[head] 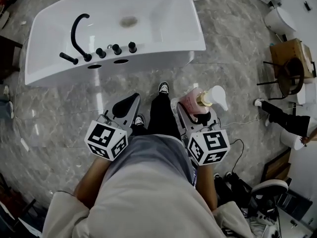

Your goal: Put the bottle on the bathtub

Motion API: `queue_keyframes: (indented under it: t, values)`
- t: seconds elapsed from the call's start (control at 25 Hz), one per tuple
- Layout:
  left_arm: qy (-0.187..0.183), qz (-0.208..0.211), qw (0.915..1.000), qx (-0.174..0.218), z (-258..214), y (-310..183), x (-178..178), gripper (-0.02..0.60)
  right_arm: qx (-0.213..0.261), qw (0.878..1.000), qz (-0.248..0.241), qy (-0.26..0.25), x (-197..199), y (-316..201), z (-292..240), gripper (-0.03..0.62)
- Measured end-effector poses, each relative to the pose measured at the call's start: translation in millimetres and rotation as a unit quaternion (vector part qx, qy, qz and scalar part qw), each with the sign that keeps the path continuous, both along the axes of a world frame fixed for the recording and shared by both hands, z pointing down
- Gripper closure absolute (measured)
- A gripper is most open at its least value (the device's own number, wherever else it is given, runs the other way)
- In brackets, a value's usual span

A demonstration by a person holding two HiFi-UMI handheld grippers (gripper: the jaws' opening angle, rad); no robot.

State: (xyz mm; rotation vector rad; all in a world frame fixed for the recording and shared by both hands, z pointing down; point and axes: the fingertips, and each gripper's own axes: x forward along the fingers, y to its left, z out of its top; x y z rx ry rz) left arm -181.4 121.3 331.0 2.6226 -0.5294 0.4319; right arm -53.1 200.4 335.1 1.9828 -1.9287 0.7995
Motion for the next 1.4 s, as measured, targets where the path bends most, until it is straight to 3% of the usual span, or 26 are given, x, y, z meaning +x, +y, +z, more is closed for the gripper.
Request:
queue_keyframes:
  t: [0.48, 0.84, 1.12, 1.4]
  values:
    - [-0.024, -0.043, 0.9986, 0.016, -4, -90, 96, 0.577, 0.000, 0.998, -0.053, -0.026, 102, -111, 13, 0.375]
    - [-0.026, -0.107, 0.9939, 0.010, 0, -147, 142, 0.577, -0.013, 0.993, -0.109, -0.031, 157, -178, 28, 0.375]
    - [-0.032, -0.150, 0.9882, -0.001, 12, -167, 163, 0.578, -0.016, 0.987, -0.155, -0.034, 177, -205, 41, 0.375]
    - [-0.052, -0.186, 0.9810, -0.016, 26, -167, 161, 0.577, -0.025, 0.982, -0.184, -0.044, 187, -219, 60, 0.375]
